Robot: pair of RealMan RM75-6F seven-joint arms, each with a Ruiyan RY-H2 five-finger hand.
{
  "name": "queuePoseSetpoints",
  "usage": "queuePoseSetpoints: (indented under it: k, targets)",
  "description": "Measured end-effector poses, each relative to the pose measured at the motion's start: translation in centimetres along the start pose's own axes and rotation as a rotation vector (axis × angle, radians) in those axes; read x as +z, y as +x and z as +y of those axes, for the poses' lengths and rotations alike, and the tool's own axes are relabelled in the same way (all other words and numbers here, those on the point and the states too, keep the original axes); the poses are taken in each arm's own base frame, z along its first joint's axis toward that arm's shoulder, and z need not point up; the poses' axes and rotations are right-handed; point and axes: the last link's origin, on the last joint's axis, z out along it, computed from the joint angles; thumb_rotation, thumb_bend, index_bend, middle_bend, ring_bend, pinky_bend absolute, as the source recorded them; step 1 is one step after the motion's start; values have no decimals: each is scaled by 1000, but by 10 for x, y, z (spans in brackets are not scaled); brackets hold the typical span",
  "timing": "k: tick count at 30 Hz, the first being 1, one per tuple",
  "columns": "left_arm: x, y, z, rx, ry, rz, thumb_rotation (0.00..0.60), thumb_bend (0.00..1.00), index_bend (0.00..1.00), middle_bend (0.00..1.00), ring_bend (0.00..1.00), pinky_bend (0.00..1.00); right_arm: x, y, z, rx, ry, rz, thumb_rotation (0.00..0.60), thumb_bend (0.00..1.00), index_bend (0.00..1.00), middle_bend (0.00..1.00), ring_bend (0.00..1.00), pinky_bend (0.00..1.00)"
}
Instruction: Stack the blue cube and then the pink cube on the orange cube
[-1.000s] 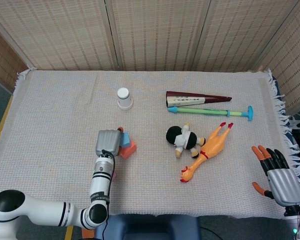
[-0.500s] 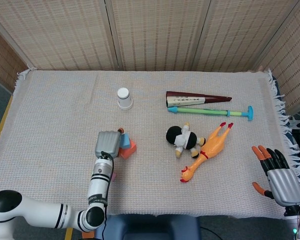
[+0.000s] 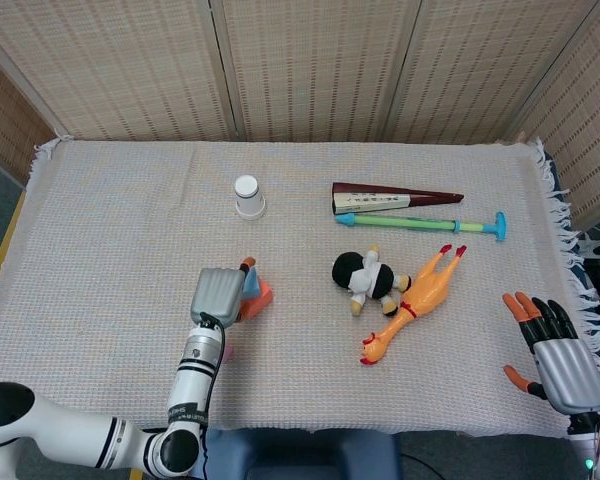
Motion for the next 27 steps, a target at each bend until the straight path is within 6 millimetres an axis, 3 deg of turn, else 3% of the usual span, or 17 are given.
queuePoseSetpoints:
  k: [7,16,27]
  targets:
    - [-33,-3,-14,-43,-104,7,600,316,166,1000,1000,1000,-2,2,1,5,1,8,600,115,0,0,0,0]
    - [-89,-46,-54,-120,-206,-160,600,319,171,1000,1000,1000,-4,0,-3,2,16,1,600,116,0,0,0,0]
    - [-84,-86,-82,17,-230,-113,600,320,171,1000,1000,1000,-4,-4,-7,2,29,-36,600,116,0,0,0,0]
